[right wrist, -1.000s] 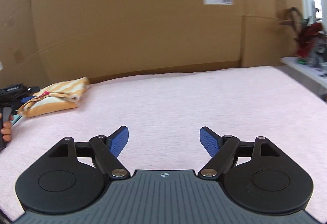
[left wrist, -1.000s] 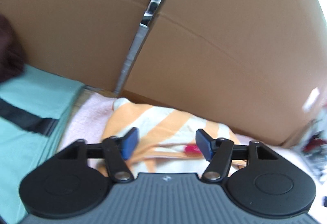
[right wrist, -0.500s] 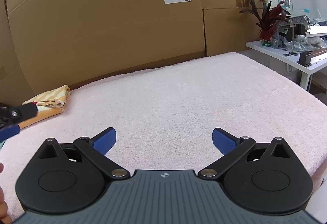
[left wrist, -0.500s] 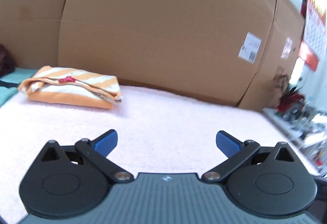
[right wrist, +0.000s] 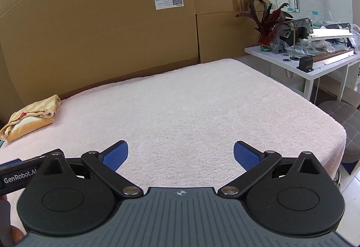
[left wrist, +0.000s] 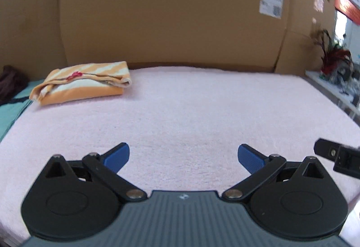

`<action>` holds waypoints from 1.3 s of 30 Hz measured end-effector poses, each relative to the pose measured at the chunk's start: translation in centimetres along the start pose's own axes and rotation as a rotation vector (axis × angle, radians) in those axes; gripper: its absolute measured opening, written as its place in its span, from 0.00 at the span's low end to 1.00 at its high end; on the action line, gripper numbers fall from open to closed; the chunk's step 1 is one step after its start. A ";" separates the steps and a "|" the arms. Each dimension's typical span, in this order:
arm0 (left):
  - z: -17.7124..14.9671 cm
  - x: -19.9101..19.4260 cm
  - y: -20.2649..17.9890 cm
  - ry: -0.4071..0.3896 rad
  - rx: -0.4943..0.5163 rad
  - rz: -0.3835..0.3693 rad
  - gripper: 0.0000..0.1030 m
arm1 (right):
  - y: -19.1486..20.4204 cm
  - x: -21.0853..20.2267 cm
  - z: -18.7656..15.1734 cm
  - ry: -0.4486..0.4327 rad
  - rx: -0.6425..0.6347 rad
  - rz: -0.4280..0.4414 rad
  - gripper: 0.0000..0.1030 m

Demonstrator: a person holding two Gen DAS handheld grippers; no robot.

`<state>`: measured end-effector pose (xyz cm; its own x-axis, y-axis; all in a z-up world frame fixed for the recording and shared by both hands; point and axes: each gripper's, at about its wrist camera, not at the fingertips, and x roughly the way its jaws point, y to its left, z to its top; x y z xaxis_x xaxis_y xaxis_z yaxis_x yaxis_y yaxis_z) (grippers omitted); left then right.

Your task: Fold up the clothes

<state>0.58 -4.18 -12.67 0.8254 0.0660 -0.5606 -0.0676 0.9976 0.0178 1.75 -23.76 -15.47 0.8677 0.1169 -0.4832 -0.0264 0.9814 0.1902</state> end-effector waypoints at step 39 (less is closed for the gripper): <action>0.0 1.9 4.7 -0.003 -0.098 0.101 0.99 | 7.3 3.6 1.8 0.058 -0.124 0.067 0.99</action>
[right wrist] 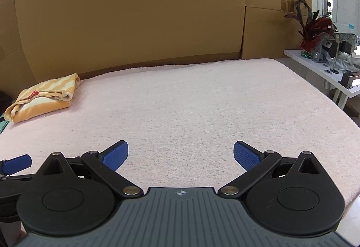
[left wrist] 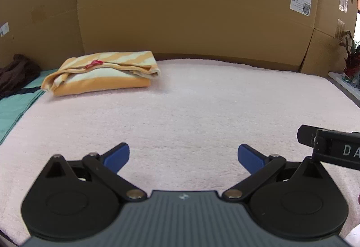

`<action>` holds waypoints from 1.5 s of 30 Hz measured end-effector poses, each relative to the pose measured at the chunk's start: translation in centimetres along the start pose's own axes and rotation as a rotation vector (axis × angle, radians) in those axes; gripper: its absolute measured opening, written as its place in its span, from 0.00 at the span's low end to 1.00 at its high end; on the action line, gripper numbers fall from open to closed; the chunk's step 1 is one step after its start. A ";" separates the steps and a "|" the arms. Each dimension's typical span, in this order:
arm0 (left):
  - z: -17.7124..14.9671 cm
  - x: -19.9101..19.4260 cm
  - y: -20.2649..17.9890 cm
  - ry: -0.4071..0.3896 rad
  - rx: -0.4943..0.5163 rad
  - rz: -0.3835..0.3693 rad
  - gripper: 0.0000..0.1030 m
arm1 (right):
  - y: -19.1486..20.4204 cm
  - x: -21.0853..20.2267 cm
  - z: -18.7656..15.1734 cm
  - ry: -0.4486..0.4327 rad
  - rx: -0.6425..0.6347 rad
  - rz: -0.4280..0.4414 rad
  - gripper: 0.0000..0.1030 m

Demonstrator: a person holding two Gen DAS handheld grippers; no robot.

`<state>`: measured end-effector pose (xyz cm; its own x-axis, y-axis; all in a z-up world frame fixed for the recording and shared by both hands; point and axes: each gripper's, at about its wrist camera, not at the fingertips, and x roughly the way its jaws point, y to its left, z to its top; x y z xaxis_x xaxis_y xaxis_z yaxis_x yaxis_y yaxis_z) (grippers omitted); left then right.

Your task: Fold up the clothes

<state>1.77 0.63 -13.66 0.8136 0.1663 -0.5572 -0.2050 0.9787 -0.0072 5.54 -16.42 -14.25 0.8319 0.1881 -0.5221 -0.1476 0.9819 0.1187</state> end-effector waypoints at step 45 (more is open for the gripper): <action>-0.3 2.1 4.6 0.090 -0.053 0.093 0.99 | 4.5 1.4 -0.1 0.001 -0.098 0.004 0.99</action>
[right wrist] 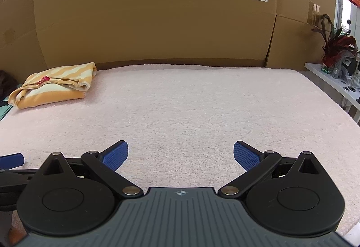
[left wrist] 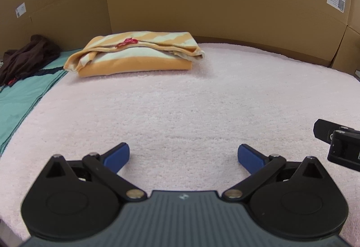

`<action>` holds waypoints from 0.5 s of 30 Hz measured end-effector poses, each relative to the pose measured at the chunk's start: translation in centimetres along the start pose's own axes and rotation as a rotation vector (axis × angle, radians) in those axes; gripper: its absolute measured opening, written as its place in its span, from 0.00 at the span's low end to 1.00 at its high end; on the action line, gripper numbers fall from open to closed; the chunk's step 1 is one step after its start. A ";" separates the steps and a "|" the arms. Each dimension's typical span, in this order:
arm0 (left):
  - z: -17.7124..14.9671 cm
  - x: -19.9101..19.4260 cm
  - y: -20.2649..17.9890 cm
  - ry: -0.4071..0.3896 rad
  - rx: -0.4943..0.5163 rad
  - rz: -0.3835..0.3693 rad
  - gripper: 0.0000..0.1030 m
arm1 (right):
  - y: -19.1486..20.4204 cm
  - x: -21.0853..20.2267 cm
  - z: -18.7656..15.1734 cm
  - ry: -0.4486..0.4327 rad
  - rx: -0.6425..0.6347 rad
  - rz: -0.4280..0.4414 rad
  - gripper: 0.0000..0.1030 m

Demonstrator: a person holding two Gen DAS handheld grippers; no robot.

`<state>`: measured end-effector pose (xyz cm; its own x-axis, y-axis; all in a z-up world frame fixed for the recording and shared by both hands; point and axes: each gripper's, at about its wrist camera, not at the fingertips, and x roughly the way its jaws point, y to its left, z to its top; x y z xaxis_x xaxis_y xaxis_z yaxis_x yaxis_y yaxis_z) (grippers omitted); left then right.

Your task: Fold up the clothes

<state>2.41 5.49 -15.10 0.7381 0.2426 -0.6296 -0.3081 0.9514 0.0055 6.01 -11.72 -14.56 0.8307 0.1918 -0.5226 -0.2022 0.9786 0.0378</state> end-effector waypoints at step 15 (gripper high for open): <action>0.1 -0.2 2.7 0.009 -0.029 0.067 0.99 | 1.7 0.3 0.2 0.016 -0.028 0.047 0.99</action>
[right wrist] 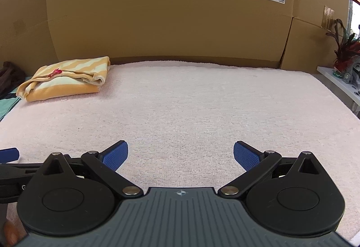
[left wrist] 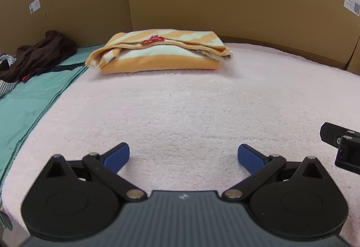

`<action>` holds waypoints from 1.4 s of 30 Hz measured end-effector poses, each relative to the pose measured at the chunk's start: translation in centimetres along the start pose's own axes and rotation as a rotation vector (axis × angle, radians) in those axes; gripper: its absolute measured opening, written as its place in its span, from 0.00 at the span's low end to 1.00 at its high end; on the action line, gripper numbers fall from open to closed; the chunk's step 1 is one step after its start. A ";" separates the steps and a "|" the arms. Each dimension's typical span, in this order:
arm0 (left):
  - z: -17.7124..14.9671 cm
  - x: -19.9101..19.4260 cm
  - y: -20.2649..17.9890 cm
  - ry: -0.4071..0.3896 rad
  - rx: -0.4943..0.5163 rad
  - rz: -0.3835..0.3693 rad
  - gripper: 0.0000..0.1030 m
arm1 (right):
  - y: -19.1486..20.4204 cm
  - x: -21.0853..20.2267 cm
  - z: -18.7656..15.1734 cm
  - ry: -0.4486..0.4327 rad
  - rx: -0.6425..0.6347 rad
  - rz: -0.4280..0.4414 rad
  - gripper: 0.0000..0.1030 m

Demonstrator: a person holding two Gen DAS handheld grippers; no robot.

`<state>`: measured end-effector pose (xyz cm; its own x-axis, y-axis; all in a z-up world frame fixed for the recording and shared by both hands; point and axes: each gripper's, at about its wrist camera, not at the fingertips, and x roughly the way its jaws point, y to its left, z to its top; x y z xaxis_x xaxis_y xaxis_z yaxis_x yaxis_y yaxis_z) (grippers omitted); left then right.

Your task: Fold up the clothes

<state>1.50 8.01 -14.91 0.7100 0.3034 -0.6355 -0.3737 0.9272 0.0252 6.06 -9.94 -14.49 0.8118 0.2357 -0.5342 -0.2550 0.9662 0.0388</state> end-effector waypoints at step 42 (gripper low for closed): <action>1.7 2.0 7.6 -0.018 -0.070 0.110 0.99 | 7.8 4.3 1.8 0.049 -0.060 0.116 0.99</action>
<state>1.06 16.07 -14.68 0.6728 0.4069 -0.6179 -0.4904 0.8706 0.0393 8.53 -1.17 -14.94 0.7487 0.3391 -0.5697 -0.3781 0.9242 0.0533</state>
